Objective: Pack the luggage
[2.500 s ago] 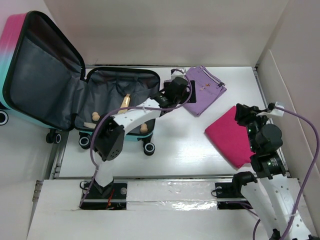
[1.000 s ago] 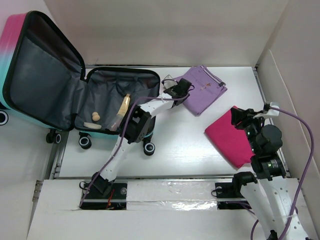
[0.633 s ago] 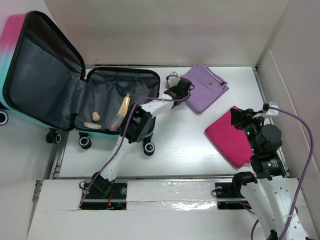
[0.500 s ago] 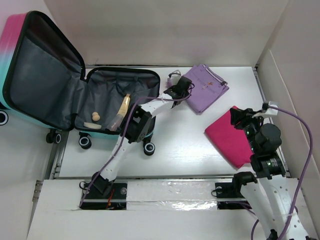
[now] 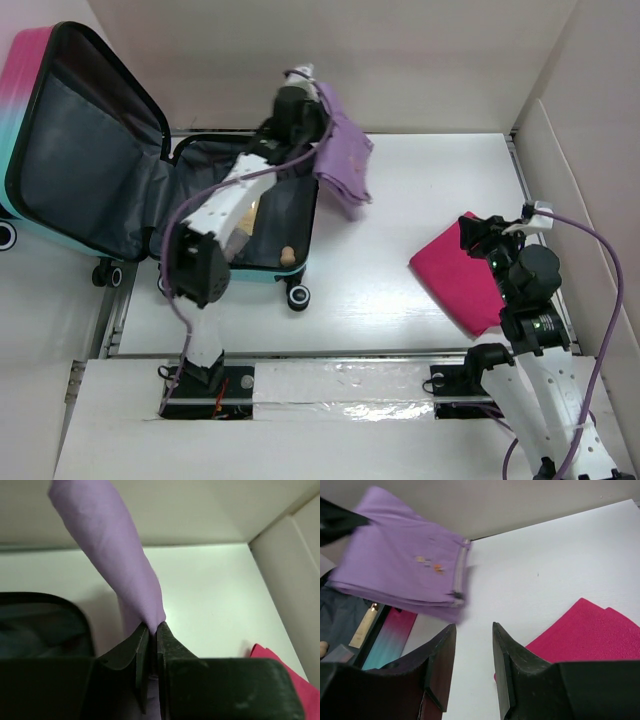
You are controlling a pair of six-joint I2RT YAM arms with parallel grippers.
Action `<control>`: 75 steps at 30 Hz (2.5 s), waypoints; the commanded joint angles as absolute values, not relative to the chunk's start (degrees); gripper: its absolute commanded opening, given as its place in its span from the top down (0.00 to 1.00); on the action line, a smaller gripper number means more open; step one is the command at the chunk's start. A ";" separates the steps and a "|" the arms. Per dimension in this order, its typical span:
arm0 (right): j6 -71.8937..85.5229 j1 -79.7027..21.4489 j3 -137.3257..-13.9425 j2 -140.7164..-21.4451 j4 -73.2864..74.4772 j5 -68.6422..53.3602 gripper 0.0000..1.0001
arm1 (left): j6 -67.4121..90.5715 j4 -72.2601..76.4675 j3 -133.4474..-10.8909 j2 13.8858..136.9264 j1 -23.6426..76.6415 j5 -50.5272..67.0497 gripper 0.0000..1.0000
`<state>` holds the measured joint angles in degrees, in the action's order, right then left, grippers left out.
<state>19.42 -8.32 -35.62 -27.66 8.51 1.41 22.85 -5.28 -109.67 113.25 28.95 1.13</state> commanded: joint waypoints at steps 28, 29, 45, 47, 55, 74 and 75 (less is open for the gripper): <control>18.11 -8.00 -36.12 -27.16 5.98 -1.93 0.59 | 23.64 5.46 -55.55 85.60 -9.76 2.39 1.00; 18.02 -8.00 -36.21 -27.25 5.98 -1.93 0.59 | 23.90 4.67 -55.81 86.04 -9.76 0.55 1.00; 17.14 -8.00 -36.04 -28.21 6.33 -0.71 1.00 | 27.07 12.03 -65.20 75.49 30.46 -5.45 0.54; 17.40 -8.00 -36.12 -28.21 7.64 0.43 1.00 | 27.51 12.13 -66.35 78.56 36.53 -7.19 0.71; 17.40 -8.00 -41.74 -23.03 15.46 4.92 0.89 | 29.88 14.85 -70.57 97.61 61.15 -14.42 0.42; 16.96 -8.00 -43.60 -23.55 19.78 0.44 0.70 | 38.93 20.82 -84.11 125.15 63.37 -1.51 0.31; 16.96 -8.00 -43.25 -23.47 19.43 0.44 0.70 | 38.94 21.27 -85.24 125.85 63.37 -1.49 0.33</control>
<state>17.74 -8.29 -42.68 -23.40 20.12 2.00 37.06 17.37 -82.17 124.33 64.27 -3.22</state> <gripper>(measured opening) 0.305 0.684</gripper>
